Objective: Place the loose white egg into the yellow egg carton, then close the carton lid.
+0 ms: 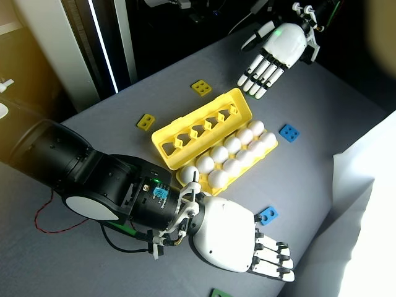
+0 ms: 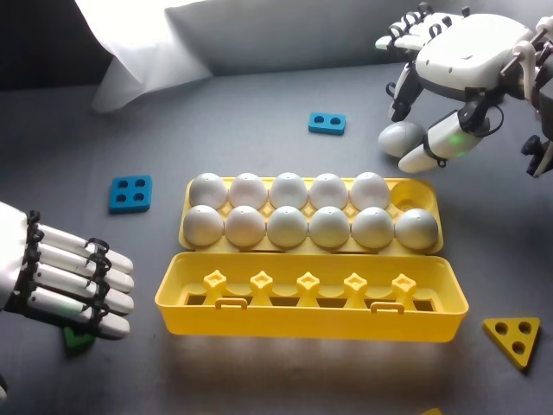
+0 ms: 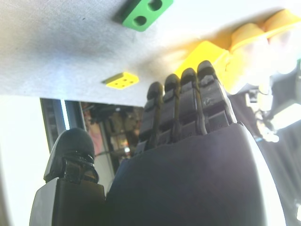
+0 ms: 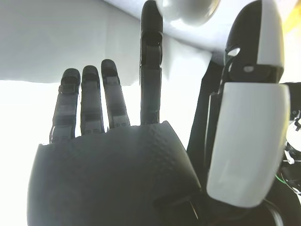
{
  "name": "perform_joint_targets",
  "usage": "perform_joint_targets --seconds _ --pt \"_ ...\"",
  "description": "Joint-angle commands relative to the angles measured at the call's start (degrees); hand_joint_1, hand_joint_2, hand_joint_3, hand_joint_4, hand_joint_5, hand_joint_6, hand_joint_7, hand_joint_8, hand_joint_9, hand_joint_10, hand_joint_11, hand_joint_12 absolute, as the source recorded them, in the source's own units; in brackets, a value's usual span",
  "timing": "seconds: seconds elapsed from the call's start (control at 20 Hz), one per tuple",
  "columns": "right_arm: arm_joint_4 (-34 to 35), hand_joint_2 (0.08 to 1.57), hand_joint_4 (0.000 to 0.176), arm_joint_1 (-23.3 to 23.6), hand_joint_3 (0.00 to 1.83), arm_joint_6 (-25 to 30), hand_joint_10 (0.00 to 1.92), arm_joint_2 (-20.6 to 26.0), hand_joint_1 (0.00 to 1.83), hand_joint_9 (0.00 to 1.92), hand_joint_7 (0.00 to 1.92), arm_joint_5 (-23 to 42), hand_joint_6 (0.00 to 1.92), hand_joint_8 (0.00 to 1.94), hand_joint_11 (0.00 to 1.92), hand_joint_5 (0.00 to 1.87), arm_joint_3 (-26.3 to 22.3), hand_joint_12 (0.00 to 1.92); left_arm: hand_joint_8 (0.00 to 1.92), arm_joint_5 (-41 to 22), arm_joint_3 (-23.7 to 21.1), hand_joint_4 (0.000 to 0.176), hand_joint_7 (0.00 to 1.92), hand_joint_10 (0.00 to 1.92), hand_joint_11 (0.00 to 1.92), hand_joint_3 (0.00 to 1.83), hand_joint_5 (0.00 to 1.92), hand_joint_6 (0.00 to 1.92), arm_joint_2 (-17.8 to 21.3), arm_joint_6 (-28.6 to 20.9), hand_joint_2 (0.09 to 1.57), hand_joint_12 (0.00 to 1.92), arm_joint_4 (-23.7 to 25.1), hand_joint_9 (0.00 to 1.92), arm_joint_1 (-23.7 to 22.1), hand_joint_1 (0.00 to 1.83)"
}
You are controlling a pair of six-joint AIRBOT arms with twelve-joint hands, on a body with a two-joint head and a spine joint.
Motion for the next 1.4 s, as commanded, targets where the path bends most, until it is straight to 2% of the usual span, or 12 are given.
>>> perform_joint_targets --seconds 0.0,0.35,0.4,0.45,0.5,0.55,0.9,0.95,1.15,1.2,1.3,1.35 --pt "0.7 0.8 0.157 0.3 0.0 0.2 0.0 0.6 0.69 0.0 0.08 6.6 0.0 0.01 0.0 0.94 0.8 0.0 0.0 -3.2 0.1 0.0 0.05 0.0 0.0 0.0 0.07 0.0 0.4 -0.1 1.27 0.0 -3.6 0.0 -0.3 0.0" --pt "-0.4 0.8 0.174 -0.4 0.0 1.1 0.0 -0.6 0.69 0.0 0.07 7.1 0.0 0.01 0.0 0.92 2.4 0.0 0.0 -3.1 0.1 0.0 0.04 0.0 0.0 0.0 0.07 0.0 0.4 -0.1 1.28 0.0 -3.5 0.0 -0.4 0.0" --pt "-0.7 0.81 0.149 -0.4 0.0 1.1 0.0 -0.7 0.71 0.0 0.07 7.2 0.01 0.01 0.0 0.94 2.4 0.0 0.0 -3.1 0.0 0.0 0.03 0.0 0.0 0.0 0.06 0.0 0.4 -0.1 1.27 0.0 -3.5 0.0 -0.5 0.0" --pt "-0.7 0.8 0.146 -0.4 0.0 1.1 0.0 -0.8 0.72 0.0 0.09 7.2 0.01 0.01 0.0 0.96 2.4 0.0 0.0 -3.1 0.0 0.0 0.03 0.0 0.0 0.0 0.05 0.0 0.4 -0.1 1.28 0.0 -3.5 0.0 -0.5 0.0" --pt "-0.7 0.82 0.161 -0.5 0.01 1.1 0.0 -0.9 0.69 0.0 0.08 7.3 0.01 0.0 0.0 0.95 2.4 0.0 0.01 -3.0 0.0 0.0 0.05 0.0 0.0 0.0 0.07 0.01 0.4 -0.2 1.28 0.0 -3.5 0.0 -0.5 0.0" --pt "-0.7 0.82 0.153 -0.5 0.01 1.1 0.0 -0.9 0.69 0.0 0.08 7.3 0.01 0.0 0.0 0.95 2.4 0.0 0.01 -3.0 0.0 0.0 0.05 0.0 0.0 0.0 0.08 0.01 0.4 -0.2 1.28 0.0 -3.5 0.0 -0.5 0.0" --pt "-0.7 0.8 0.166 -0.9 0.0 1.2 0.0 -1.2 0.67 0.0 0.1 7.4 0.0 0.01 0.0 0.93 2.4 0.0 0.02 -3.0 0.0 0.0 0.06 0.0 0.0 0.0 0.09 0.02 0.4 -0.2 1.28 0.0 -3.5 0.01 -0.5 0.0" --pt "-0.7 0.81 0.163 -1.1 0.0 1.2 0.0 -1.2 0.67 0.0 0.1 7.5 0.0 0.01 0.0 0.91 2.4 0.0 0.01 -3.0 0.0 0.0 0.03 0.0 0.0 0.0 0.07 0.01 0.4 -0.2 1.27 0.0 -3.5 0.0 -0.5 0.0" --pt "-0.7 0.79 0.116 -1.4 0.0 1.6 0.0 -1.2 0.73 0.0 0.13 7.8 0.01 0.01 0.0 0.94 2.4 0.0 0.0 -2.9 0.0 0.0 0.04 0.0 0.0 0.0 0.08 0.0 0.4 -0.2 1.27 0.0 -3.5 0.0 -0.6 0.0" --pt "-0.7 0.79 0.124 -1.5 0.0 1.8 0.0 -1.2 0.72 0.0 0.14 7.9 0.01 0.01 0.0 0.95 2.4 0.0 0.0 -2.9 0.0 0.0 0.03 0.0 0.0 0.0 0.07 0.0 0.4 -0.2 1.27 0.0 -3.5 0.0 -0.6 0.0" --pt "-0.7 0.81 0.112 -1.8 0.0 1.8 0.0 -1.2 0.73 0.01 0.14 8.1 0.01 0.01 0.0 0.95 2.4 0.0 0.0 -2.9 0.0 0.0 0.03 0.0 0.0 0.0 0.08 0.0 0.4 -0.2 1.27 0.0 -3.5 0.0 -0.7 0.0" --pt "-0.7 0.81 0.124 -1.9 0.0 1.8 0.0 -1.2 0.73 0.01 0.14 8.2 0.0 0.01 0.0 0.94 2.4 0.0 0.0 -2.9 -0.1 0.0 0.03 0.0 0.0 0.0 0.07 0.0 0.4 -0.2 1.27 0.0 -3.5 0.0 -0.7 0.0"
